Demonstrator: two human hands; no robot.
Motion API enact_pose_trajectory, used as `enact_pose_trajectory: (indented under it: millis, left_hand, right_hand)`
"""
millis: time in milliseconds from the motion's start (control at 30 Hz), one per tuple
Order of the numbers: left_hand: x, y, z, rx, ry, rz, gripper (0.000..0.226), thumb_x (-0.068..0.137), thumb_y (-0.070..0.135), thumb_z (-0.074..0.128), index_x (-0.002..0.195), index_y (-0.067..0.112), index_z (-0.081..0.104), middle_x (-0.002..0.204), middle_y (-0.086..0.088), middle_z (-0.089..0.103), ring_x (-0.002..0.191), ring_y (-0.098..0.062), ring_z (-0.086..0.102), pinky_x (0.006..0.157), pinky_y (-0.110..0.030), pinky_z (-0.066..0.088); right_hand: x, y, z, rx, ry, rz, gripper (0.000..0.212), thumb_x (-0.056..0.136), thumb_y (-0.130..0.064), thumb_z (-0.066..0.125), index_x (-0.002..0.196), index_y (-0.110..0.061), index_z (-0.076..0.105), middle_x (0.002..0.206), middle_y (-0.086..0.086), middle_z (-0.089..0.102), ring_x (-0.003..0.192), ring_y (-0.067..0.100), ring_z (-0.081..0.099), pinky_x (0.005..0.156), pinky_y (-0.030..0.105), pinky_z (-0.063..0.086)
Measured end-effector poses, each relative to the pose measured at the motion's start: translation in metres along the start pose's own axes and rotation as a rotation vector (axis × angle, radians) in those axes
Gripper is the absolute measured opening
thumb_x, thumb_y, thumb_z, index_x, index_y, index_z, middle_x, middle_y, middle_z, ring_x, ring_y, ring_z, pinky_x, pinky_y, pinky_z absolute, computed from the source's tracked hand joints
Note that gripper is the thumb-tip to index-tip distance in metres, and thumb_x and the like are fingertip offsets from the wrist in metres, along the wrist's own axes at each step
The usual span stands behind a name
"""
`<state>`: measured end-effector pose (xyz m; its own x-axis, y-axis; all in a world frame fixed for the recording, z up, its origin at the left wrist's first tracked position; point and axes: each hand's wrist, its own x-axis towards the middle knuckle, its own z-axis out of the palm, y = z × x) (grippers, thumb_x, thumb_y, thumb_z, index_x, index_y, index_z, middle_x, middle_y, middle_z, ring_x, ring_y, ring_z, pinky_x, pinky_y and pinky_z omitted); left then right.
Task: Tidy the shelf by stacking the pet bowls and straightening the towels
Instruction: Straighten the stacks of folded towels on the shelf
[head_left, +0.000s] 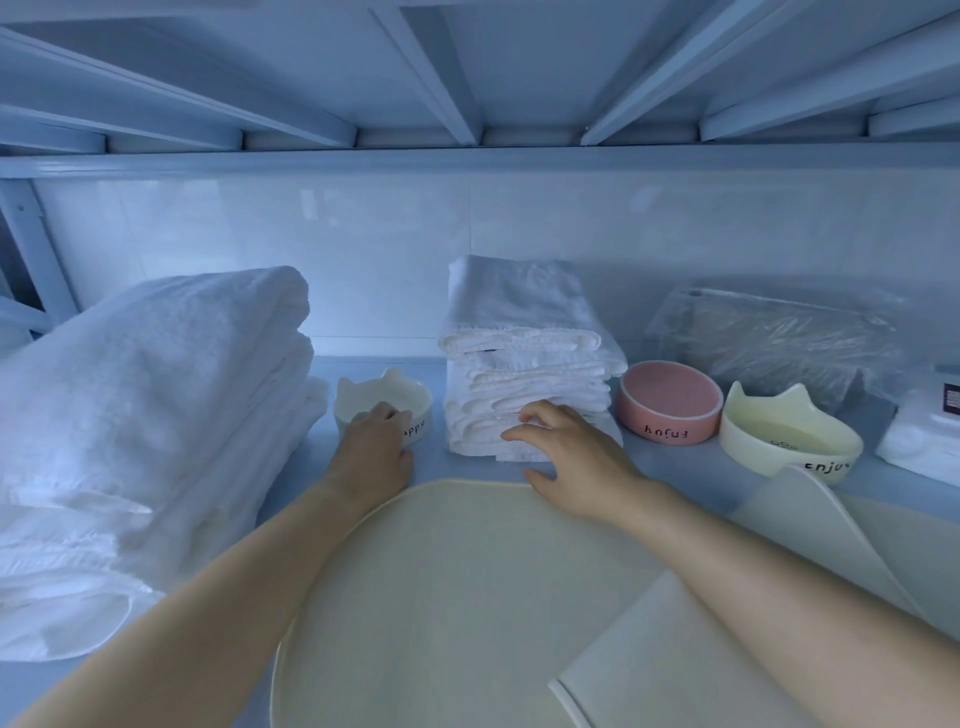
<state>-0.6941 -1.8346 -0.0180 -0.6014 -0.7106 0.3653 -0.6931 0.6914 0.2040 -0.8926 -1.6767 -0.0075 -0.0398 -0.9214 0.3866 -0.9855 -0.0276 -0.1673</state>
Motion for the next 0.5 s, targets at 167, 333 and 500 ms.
enact_pose_trajectory:
  millis: [167, 333, 500]
  left_hand:
    - [-0.007, -0.006, -0.006, -0.131, 0.034, 0.034, 0.025, 0.083, 0.012, 0.053, 0.108, 0.012, 0.056, 0.108, -0.005, 0.053, 0.096, -0.029, 0.053, 0.077, -0.032, 0.042]
    - [-0.011, 0.005, -0.008, -0.083, 0.196, 0.038, 0.038, 0.085, 0.014, 0.053, 0.123, 0.012, 0.050, 0.120, -0.007, 0.052, 0.105, -0.029, 0.050, 0.088, -0.038, 0.041]
    - [-0.005, 0.047, -0.024, -0.189, 0.459, 0.132, 0.053, 0.081, 0.014, 0.057, 0.131, 0.014, 0.039, 0.131, -0.007, 0.045, 0.115, -0.029, 0.044, 0.080, -0.040, 0.046]
  right_hand:
    - [-0.001, -0.002, -0.002, 0.000, 0.000, -0.002, 0.045, 0.083, -0.021, 0.057, 0.127, -0.030, 0.050, 0.133, -0.007, 0.037, 0.123, 0.013, 0.035, 0.088, 0.041, 0.047]
    - [-0.004, 0.000, -0.014, 0.024, 0.069, -0.010, 0.040, 0.084, -0.022, 0.058, 0.123, -0.031, 0.053, 0.125, -0.010, 0.042, 0.118, 0.010, 0.040, 0.084, 0.037, 0.049]
    - [-0.014, 0.019, -0.040, 0.081, 0.236, 0.020, 0.031, 0.083, -0.018, 0.060, 0.112, -0.026, 0.062, 0.112, -0.008, 0.054, 0.102, 0.014, 0.052, 0.081, 0.032, 0.047]
